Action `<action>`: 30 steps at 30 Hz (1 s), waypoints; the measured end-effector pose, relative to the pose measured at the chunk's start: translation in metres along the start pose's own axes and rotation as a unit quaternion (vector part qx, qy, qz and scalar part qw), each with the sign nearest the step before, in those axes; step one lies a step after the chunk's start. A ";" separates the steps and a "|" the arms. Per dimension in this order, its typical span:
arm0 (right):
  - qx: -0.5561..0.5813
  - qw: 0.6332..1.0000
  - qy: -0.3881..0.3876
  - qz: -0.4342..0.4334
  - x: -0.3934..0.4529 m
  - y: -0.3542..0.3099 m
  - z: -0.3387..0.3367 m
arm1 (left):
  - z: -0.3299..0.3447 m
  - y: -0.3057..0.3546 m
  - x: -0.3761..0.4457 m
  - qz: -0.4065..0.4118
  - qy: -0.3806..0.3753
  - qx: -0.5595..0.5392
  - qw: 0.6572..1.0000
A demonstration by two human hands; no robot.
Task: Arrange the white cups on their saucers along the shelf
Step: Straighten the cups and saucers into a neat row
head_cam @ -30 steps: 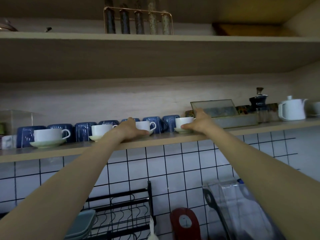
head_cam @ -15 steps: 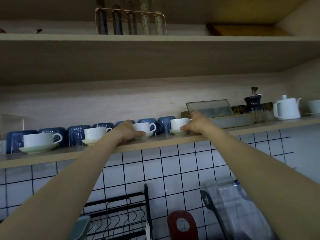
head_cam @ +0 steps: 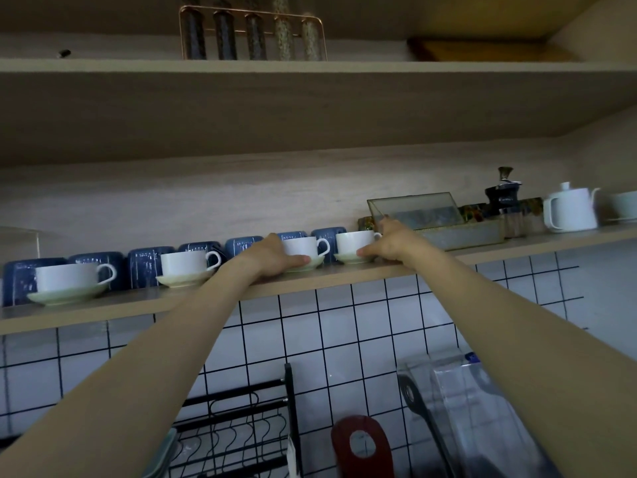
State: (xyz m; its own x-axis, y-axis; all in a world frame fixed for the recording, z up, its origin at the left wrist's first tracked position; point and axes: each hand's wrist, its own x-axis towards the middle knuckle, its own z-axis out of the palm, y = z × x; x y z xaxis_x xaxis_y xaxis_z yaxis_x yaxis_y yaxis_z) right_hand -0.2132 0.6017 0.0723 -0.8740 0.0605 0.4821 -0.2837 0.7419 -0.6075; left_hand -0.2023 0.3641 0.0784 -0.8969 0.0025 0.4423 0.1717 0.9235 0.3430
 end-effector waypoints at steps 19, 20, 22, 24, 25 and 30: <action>-0.036 0.999 0.000 -0.003 0.002 0.000 0.009 | 0.004 -0.002 0.003 0.013 0.001 -0.060 0.998; -0.036 0.999 0.000 -0.002 0.002 0.000 0.009 | 0.004 -0.002 0.004 0.011 -0.001 -0.064 0.998; -0.035 0.999 -0.001 0.001 0.002 -0.001 0.010 | 0.004 -0.001 0.004 0.011 -0.003 -0.069 0.998; -0.036 0.999 -0.002 0.004 0.003 -0.001 0.010 | 0.005 0.000 0.004 0.013 -0.003 -0.073 0.997; -0.038 0.999 -0.001 0.004 0.004 -0.001 0.010 | 0.005 0.000 0.004 0.013 -0.002 -0.076 0.997; -0.038 0.999 0.000 0.004 0.005 -0.001 0.011 | 0.006 0.001 0.006 0.019 -0.002 -0.069 0.997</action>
State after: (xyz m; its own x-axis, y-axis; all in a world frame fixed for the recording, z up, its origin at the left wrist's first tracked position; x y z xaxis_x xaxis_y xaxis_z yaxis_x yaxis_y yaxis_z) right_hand -0.2217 0.5943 0.0688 -0.8762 0.0675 0.4771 -0.2451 0.7902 -0.5618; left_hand -0.2097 0.3676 0.0762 -0.8900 0.0374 0.4544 0.2598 0.8606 0.4380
